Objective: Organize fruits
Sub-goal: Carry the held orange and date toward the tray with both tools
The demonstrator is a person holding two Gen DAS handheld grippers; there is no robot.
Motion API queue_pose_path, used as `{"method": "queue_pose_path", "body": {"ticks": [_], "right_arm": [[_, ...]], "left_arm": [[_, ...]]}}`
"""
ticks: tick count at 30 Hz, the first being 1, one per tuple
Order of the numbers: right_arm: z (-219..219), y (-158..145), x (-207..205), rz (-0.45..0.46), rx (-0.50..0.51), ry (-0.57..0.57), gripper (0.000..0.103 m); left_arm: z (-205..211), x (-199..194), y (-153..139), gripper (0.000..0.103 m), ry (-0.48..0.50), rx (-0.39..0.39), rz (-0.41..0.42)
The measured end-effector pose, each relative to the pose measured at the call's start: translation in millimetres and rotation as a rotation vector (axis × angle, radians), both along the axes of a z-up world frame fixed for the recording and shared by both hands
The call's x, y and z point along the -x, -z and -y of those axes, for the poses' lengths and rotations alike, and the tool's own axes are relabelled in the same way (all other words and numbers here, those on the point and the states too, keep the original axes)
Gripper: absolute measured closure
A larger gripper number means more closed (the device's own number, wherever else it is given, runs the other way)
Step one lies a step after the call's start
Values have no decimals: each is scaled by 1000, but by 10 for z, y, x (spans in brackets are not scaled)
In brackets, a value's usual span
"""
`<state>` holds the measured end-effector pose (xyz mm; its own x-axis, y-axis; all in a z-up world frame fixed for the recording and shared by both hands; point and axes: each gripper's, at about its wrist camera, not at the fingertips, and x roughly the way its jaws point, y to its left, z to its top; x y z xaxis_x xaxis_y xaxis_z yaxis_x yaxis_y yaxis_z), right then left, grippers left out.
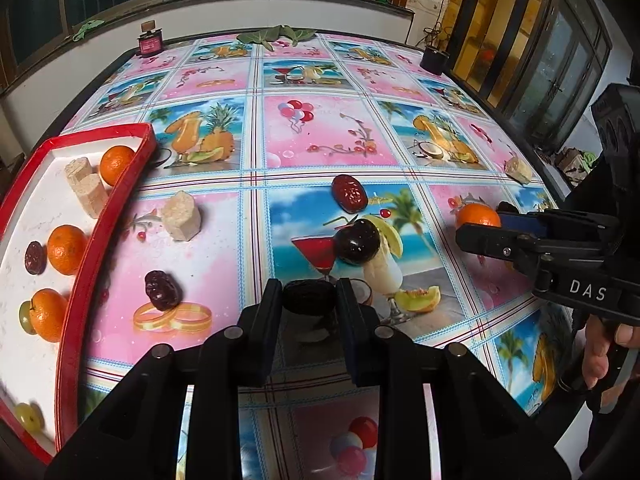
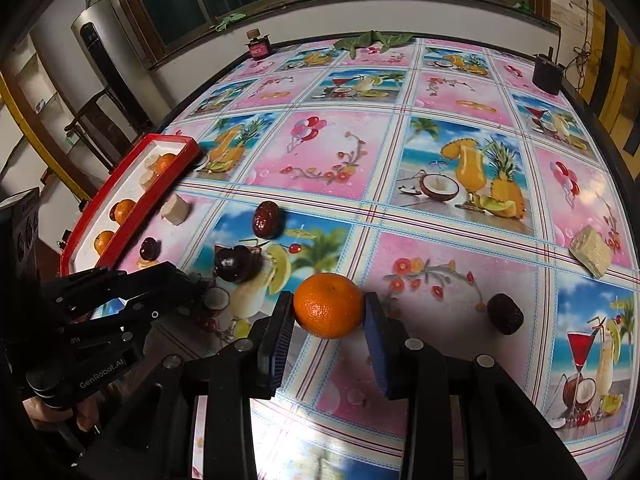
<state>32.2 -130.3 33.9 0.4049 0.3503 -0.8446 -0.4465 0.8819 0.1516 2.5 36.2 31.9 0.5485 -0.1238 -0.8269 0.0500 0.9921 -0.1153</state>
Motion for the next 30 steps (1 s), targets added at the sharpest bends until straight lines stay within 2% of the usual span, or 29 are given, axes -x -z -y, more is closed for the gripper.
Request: {"method": "queue_pose_path", "body": {"ticks": [10,30], "right_arm": [[-156,-72,9,13,-15,-29,68],[-760,-558,98,103,-87,-162,68]], "left_arm": [[-161,89,-149,78,-30,28,32],[-629,268,-543,78,-146,38,111]]}}
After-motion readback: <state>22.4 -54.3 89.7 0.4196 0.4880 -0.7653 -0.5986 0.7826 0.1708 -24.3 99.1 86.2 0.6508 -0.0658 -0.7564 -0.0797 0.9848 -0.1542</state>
